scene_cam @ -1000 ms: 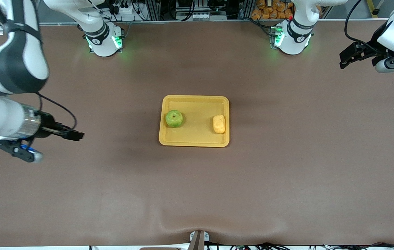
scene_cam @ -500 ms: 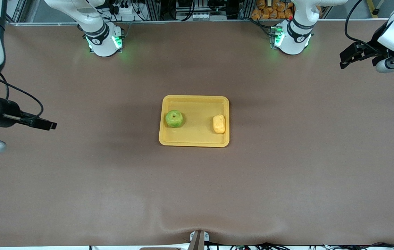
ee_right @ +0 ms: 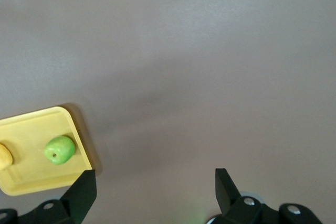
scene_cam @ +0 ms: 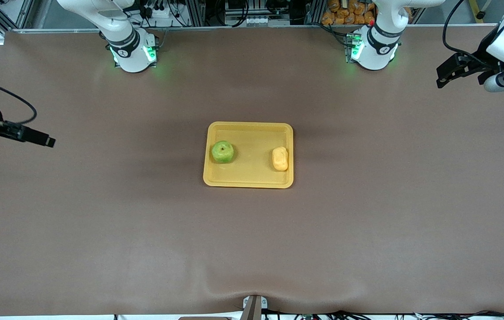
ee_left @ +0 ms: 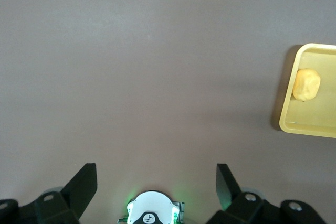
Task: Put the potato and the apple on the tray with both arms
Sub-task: 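Open the right gripper and withdraw it from the tray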
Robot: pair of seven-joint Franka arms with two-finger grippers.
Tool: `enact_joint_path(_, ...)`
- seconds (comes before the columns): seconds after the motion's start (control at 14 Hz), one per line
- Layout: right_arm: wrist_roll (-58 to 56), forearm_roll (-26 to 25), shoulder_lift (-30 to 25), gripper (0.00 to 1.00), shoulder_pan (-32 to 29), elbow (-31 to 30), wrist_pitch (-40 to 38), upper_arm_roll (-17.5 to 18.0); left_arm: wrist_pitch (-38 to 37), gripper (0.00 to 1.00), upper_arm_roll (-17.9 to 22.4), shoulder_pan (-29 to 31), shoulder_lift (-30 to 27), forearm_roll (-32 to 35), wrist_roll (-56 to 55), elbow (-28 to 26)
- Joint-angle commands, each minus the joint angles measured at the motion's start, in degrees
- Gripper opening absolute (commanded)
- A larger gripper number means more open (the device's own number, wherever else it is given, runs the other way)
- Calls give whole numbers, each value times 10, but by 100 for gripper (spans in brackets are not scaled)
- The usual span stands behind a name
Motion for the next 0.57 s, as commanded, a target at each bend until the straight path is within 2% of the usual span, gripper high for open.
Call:
enact_joint_path(0.0,-10,-24,-33,100,-30,-10,-20,36,-8,100,3,-2,8,-10,10,18)
enact_joint_path(0.14,-16,-25,-42,100,-73,-11,-21,84,-8,100,3,-2,8,-10,10,18)
enact_joint_path(0.36,-67,-28,-75,100,-72,-42,-16,79,-7,100,2,-3,8,-10,10,19)
enact_joint_path(0.5,-71,-47,-99,100,-71,-65,-14,80,-7,100,1,-3,8,-10,10,19)
